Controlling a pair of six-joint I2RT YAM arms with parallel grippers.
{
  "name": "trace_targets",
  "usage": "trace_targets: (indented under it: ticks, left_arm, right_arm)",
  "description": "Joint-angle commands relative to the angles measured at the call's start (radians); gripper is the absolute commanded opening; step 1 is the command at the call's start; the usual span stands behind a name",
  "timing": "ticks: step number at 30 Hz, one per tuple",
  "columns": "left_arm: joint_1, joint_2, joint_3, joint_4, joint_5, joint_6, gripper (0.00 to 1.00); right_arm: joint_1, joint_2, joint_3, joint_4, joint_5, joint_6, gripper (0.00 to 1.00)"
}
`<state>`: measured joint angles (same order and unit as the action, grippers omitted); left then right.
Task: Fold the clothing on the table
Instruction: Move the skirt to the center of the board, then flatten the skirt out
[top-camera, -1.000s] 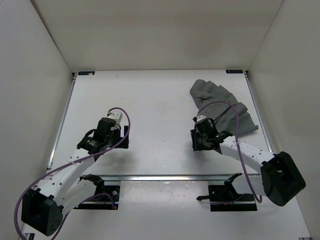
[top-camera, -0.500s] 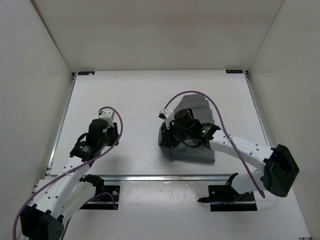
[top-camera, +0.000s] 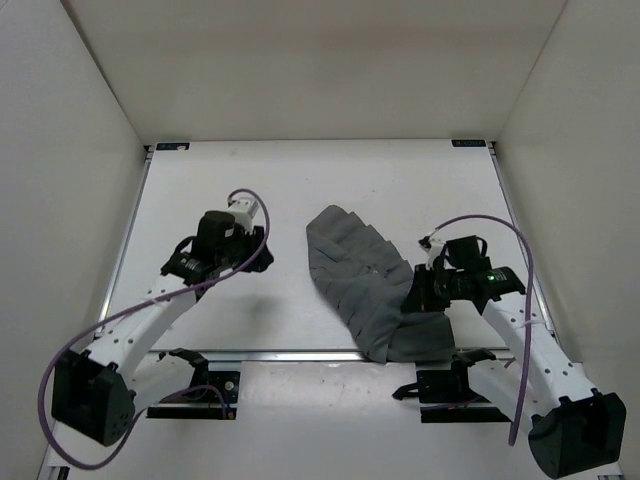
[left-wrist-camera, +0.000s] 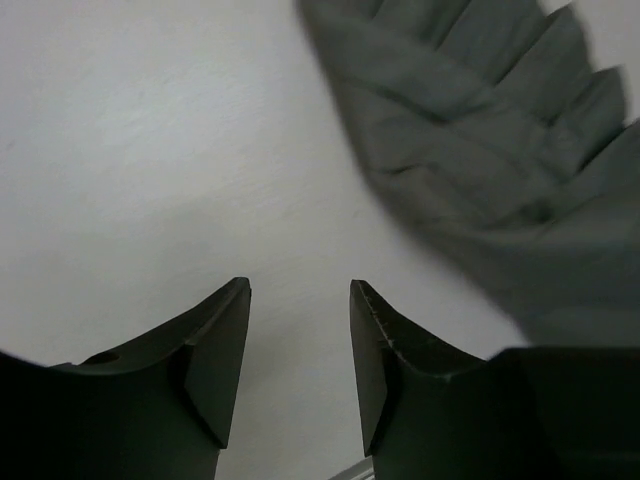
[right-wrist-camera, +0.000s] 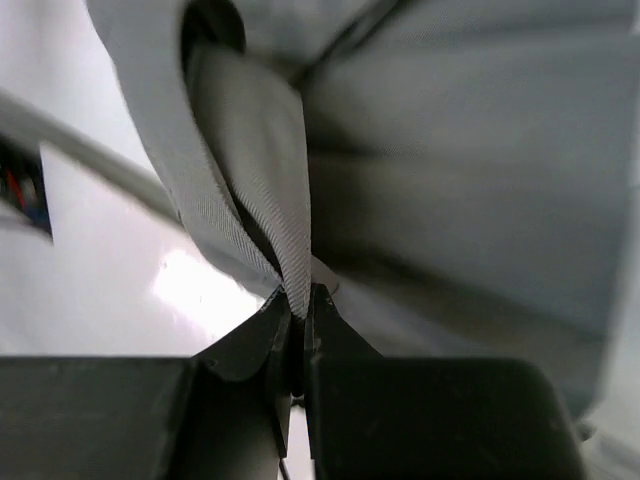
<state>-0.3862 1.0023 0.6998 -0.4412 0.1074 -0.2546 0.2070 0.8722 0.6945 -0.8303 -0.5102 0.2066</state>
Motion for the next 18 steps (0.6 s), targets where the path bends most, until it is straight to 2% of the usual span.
trace_targets:
  ticks: [1, 5, 8, 10, 13, 15, 18]
  left_arm:
    - [-0.023, 0.102, 0.15, 0.182, 0.145, -0.054, 0.56]
    - [-0.072, 0.313, 0.334, 0.219, 0.19, -0.023, 0.61]
    - [-0.118, 0.456, 0.433, 0.237, 0.238, 0.017, 0.73]
    - [-0.144, 0.577, 0.509, 0.24, 0.286, 0.04, 0.75]
    - [-0.18, 0.682, 0.573, 0.236, 0.345, 0.075, 0.7]
    - [-0.2, 0.777, 0.654, 0.21, 0.382, 0.084, 0.74]
    - [-0.25, 0.87, 0.746, 0.15, 0.414, 0.116, 0.73]
  right_arm:
    - [0.1, 0.016, -0.041, -0.112, -0.028, -0.013, 0.01]
    - [0.098, 0.001, -0.093, -0.122, -0.011, -0.004, 0.0]
    - [0.049, -0.019, -0.076, -0.139, -0.014, -0.013, 0.0]
    - [0.039, -0.022, -0.081, -0.139, -0.014, -0.022, 0.0]
    - [0.038, -0.026, -0.095, -0.133, -0.033, -0.021, 0.0]
    - [0.031, -0.027, -0.09, -0.133, -0.031, -0.019, 0.0]
    - [0.02, -0.019, -0.089, -0.139, -0.036, -0.029, 0.0]
